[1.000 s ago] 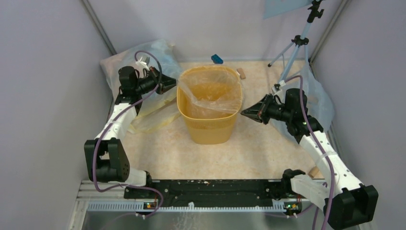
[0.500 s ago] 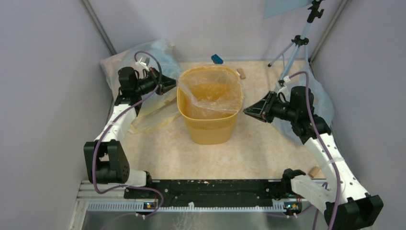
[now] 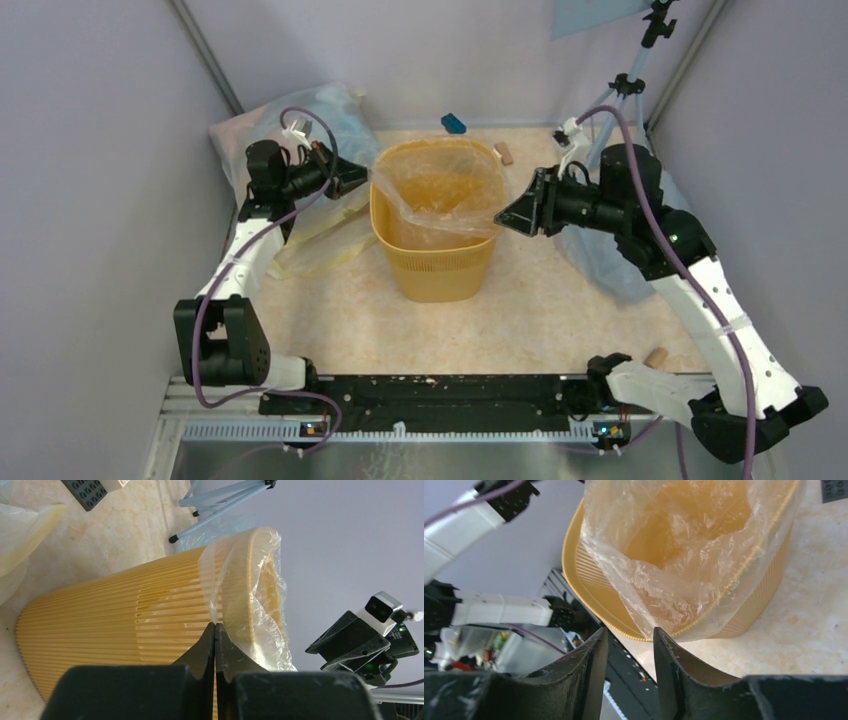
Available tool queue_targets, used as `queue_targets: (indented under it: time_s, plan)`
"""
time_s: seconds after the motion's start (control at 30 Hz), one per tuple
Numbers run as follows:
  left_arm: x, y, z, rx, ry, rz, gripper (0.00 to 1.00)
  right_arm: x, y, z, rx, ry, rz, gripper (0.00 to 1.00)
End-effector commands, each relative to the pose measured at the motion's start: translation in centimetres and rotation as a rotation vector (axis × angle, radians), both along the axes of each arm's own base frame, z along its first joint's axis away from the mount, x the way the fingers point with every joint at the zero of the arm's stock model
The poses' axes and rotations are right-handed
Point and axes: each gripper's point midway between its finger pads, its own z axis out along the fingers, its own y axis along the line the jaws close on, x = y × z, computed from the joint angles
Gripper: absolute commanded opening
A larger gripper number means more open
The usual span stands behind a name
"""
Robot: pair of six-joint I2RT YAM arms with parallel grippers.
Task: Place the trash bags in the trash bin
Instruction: Place the trash bag in the trash bin.
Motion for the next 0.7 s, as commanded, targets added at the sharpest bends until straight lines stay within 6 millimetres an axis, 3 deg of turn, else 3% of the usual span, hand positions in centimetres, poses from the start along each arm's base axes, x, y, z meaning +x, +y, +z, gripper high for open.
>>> queue_targets:
  time_s: [0.0,0.2,0.3,0.47,0.67]
  plan:
    - [-1.3,-0.1,2.1,0.019,-0.102,-0.022,0.0,1.1,0.2,0.0,-0.179,-0.142,0.041,0.4]
    - [-1.5,-0.1,2.3,0.032,-0.118,-0.016,0.0,0.8,5.7,2.2,-0.257,-0.299,0.222,0.44]
    - [-1.6,-0.1,2.7,0.03,-0.127,-0.016,0.0,0.5,7.7,1.2,-0.345,-0.304,0.285,0.46]
    - [-1.8,0.0,2.6,0.037,-0.13,-0.009,0.0,0.0,9.1,0.2,-0.466,-0.37,0.343,0.52]
    - [-1.8,0.0,2.5,0.043,-0.133,-0.006,0.0,-0.1,10.0,-0.9,-0.557,-0.403,0.38,0.51]
